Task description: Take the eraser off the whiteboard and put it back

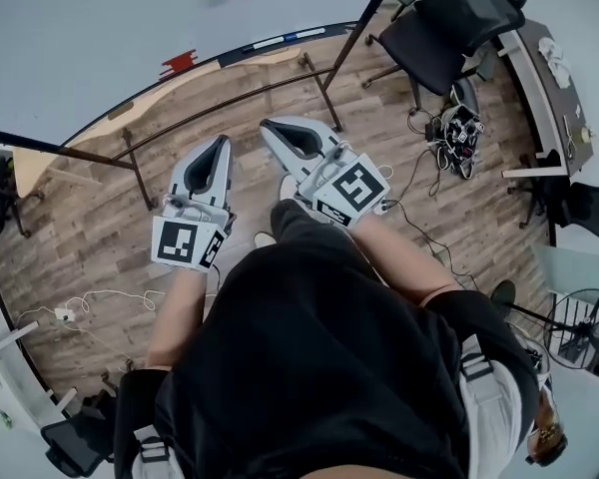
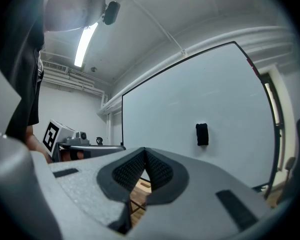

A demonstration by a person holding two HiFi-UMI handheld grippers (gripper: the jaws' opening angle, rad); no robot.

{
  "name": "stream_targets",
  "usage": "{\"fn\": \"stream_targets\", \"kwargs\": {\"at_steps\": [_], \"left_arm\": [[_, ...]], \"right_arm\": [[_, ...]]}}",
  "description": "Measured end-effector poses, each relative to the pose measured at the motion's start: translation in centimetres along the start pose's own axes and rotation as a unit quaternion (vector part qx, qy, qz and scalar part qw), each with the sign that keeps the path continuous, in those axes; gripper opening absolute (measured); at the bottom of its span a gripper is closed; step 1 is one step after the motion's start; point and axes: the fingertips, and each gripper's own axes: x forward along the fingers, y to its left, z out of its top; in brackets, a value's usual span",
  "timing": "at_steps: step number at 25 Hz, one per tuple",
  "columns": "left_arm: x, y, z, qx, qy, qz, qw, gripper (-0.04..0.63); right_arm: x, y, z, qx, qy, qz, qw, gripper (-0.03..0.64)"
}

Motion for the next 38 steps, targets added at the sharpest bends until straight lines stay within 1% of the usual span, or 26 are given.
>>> {"fn": "stream_targets", "kwargs": {"at_steps": [5, 8, 17, 24, 30, 34, 38], "left_arm": [[3.2, 1.2, 0.6, 0.013, 0.001, 0.001, 0.9999, -0.005], [5.2, 2.6, 1.2, 0.022, -0.002, 0.005, 0.9998, -0.005], [11.5, 6.0, 2.1, 0.031, -0.005, 0.029, 0.9991, -0.005], [15.7, 8.2, 2.3, 0.036, -0.006, 0.052, 0.9980, -0.005], [17.6, 10.5, 1.8, 0.032, -0.003, 0.064, 0.9975, -0.005], [18.3, 12.4, 1.0, 0.026, 0.006, 0.057, 0.9980, -0.005], [19.2, 15.1, 0.6, 0.022, 0.008, 0.046, 0.9987, -0.005]], "right_arm": [[1.6, -3.7, 0.7, -0.001, -0.008, 0.000, 1.000, 0.000], [3.0, -5.8, 1.3, -0.004, -0.012, 0.006, 1.000, 0.000], [6.2, -12.4, 2.3, -0.005, -0.014, 0.025, 1.000, 0.000], [8.1, -17.0, 2.0, 0.001, -0.014, 0.039, 0.999, 0.000], [10.1, -19.2, 1.1, 0.008, -0.011, 0.045, 0.999, 0.000], [11.6, -19.7, 0.9, 0.003, -0.010, 0.043, 0.999, 0.000], [13.7, -20.7, 0.4, 0.000, -0.001, 0.026, 1.000, 0.002]]}}
